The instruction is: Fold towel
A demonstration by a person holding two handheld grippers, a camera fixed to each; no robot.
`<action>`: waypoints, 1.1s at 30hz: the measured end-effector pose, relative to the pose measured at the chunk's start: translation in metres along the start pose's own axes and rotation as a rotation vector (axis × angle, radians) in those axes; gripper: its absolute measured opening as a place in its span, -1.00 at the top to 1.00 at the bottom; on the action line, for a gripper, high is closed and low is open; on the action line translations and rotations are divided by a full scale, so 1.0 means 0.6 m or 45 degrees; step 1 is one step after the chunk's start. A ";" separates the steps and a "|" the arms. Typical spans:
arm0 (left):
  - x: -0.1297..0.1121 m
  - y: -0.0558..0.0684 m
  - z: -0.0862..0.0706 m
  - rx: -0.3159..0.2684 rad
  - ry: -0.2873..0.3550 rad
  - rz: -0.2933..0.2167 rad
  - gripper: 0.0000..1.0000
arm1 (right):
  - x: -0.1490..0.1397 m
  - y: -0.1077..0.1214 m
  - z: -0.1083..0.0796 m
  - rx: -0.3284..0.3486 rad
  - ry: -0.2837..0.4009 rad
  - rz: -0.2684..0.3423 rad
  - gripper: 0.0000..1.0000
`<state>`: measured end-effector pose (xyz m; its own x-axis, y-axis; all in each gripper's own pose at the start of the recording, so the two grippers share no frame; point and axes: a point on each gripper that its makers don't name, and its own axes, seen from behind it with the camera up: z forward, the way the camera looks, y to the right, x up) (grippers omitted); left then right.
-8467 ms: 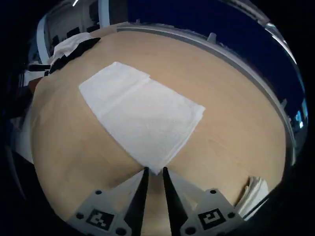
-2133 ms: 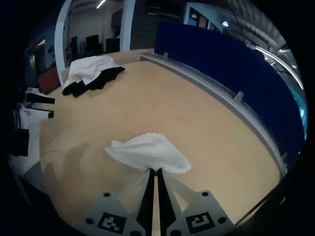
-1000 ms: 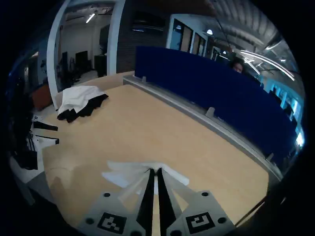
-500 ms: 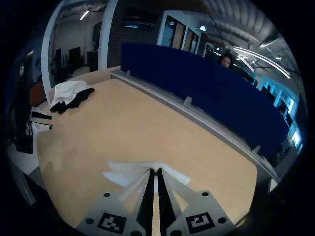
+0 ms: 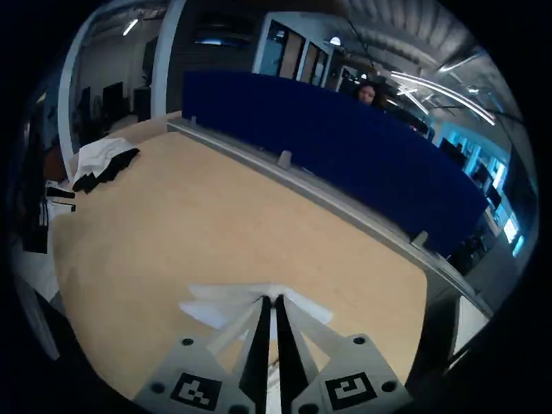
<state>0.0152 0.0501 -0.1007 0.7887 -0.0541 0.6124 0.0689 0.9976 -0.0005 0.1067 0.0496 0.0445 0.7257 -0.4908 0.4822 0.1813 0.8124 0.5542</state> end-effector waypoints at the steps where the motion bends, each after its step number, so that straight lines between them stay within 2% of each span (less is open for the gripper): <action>1: 0.001 0.001 0.001 0.001 -0.001 0.001 -0.83 | -0.006 0.009 -0.002 -0.006 -0.007 0.002 0.89; 8: 0.003 0.012 0.007 0.004 -0.008 0.019 -0.83 | -0.046 0.056 -0.012 -0.040 -0.051 0.002 0.89; 16: 0.004 0.025 0.011 0.001 -0.013 0.025 -0.83 | -0.075 0.089 -0.021 -0.064 -0.074 0.025 0.89; 26: 0.009 0.032 0.011 -0.002 -0.016 0.042 -0.83 | -0.124 0.098 -0.041 -0.079 -0.126 0.045 0.89; 33: 0.009 0.036 0.010 -0.007 -0.017 0.047 -0.83 | -0.193 0.097 -0.072 -0.114 -0.187 0.091 0.89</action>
<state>0.0171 0.0719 -0.0925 0.7825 -0.0167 0.6224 0.0435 0.9987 -0.0278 0.0619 0.1677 -0.0084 0.6355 -0.4663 0.6154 0.1961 0.8684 0.4555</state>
